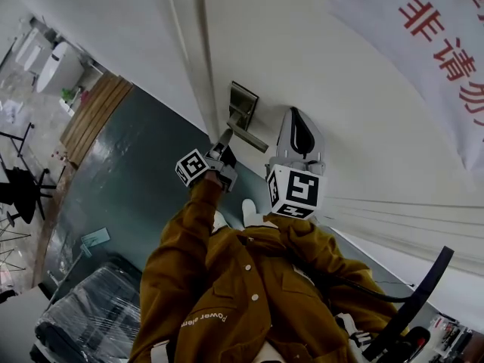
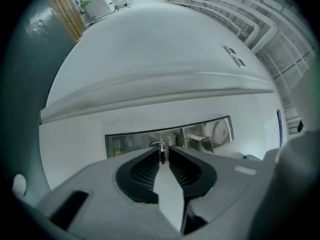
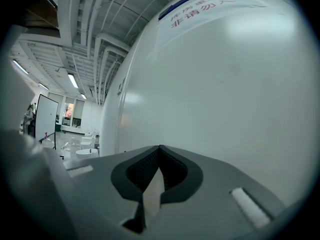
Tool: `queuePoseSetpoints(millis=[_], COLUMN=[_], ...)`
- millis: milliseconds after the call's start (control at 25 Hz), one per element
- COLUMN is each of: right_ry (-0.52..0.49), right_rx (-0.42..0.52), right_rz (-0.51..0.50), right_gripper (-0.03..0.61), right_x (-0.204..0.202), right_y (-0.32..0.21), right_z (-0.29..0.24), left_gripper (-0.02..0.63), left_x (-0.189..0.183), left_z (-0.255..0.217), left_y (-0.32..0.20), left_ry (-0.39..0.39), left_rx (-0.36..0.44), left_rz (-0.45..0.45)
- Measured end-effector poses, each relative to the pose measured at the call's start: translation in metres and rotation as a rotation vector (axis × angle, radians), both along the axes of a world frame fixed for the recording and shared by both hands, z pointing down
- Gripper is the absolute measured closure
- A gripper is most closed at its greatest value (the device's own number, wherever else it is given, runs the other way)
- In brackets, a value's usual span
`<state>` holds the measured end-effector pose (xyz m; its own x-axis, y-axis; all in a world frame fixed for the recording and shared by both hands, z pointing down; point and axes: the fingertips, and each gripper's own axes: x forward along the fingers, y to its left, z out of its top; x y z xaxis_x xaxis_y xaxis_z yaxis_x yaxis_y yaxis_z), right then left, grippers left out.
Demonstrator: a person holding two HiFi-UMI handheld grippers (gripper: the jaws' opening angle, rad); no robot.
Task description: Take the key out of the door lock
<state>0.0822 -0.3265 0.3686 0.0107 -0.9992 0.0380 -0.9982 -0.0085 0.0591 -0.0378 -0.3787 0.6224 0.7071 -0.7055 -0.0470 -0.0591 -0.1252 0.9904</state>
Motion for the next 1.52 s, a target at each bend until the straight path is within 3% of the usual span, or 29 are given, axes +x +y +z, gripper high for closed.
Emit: queuePoseSetpoints(millis=[80,360,720,1040,1240,1400,1520], right_ry=[0.0,-0.002,-0.012,-0.004,-0.053,-0.065,-0.07], right_rx=[0.0,0.004,-0.003,-0.003,0.003,0.03,0.044], right_rz=[-0.002,-0.005,-0.008,-0.002,-0.041,-0.079,-0.187], right_gripper=[0.574,0.575,0.575,0.575,0.574,0.574,0.574], right_x=[0.0,0.002,0.003,0.002,0.0,-0.004,-0.019], right_y=[0.001,0.001,0.001,0.002,0.0,0.003,0.006], right_z=[-0.001,-0.001,0.0,-0.001,0.002,-0.007,-0.011], left_gripper=[0.588,0.594,0.595,0.594,0.594,0.594,0.594], left_x=[-0.001,0.003,0.001,-0.025,-0.06,-0.075,-0.078], left_z=[0.001,-0.002,0.002,-0.021,-0.046,-0.102,-0.143], left_y=[0.0,0.001,0.002,0.053,0.097,0.126,0.137], left_ry=[0.004,0.065,0.046,0.015,-0.223,-0.472,-0.631], left_rx=[-0.003,-0.006,-0.044,0.043,0.148,0.348,0.502], left_rz=[-0.008,0.009,0.042,0.1,0.07,0.04,0.006])
